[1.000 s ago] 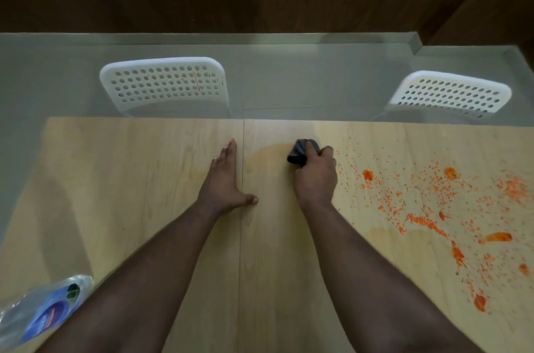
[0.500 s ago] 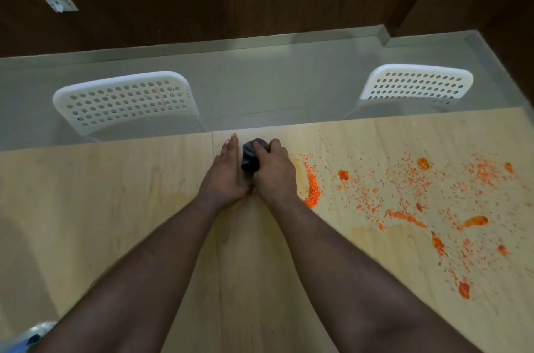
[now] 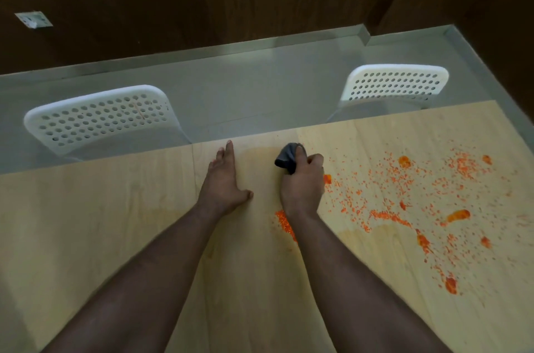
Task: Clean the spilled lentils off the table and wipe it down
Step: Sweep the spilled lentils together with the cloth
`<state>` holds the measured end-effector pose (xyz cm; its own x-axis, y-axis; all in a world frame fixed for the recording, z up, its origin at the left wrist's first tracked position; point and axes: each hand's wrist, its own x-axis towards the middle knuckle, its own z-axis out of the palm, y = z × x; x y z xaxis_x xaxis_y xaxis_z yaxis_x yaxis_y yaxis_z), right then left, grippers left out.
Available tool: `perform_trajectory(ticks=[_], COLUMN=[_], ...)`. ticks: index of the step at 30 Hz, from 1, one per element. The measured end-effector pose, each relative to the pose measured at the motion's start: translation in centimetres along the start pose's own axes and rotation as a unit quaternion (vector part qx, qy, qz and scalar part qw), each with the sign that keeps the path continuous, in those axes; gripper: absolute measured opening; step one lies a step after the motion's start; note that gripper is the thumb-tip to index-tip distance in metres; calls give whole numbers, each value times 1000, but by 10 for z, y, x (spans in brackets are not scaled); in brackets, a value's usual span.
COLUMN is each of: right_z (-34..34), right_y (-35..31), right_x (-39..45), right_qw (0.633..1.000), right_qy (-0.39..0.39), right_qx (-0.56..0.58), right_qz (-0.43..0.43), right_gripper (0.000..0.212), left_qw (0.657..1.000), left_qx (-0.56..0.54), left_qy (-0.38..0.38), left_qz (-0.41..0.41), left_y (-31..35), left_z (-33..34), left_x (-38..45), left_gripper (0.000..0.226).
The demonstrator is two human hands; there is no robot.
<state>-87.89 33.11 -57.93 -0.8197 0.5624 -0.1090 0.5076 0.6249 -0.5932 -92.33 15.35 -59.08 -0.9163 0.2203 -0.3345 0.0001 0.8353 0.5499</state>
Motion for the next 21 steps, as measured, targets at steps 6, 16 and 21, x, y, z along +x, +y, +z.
perform_trajectory(ticks=[6, 16, 21], right_z=[5, -4, -27], right_y=[-34, -2, 30], right_x=[26, 62, 57], right_qw=[974, 999, 993], right_qy=[-114, -17, 38], right_qx=[-74, -25, -21], right_qz=[-180, 23, 106], right_gripper=[64, 45, 56], left_qw=[999, 1000, 999], left_qx=[-23, 13, 18], left_qy=[-7, -22, -28], left_qz=[42, 8, 32], left_y=[28, 34, 40], left_z=[15, 17, 20], left_x=[20, 25, 18], left_gripper=[132, 149, 135])
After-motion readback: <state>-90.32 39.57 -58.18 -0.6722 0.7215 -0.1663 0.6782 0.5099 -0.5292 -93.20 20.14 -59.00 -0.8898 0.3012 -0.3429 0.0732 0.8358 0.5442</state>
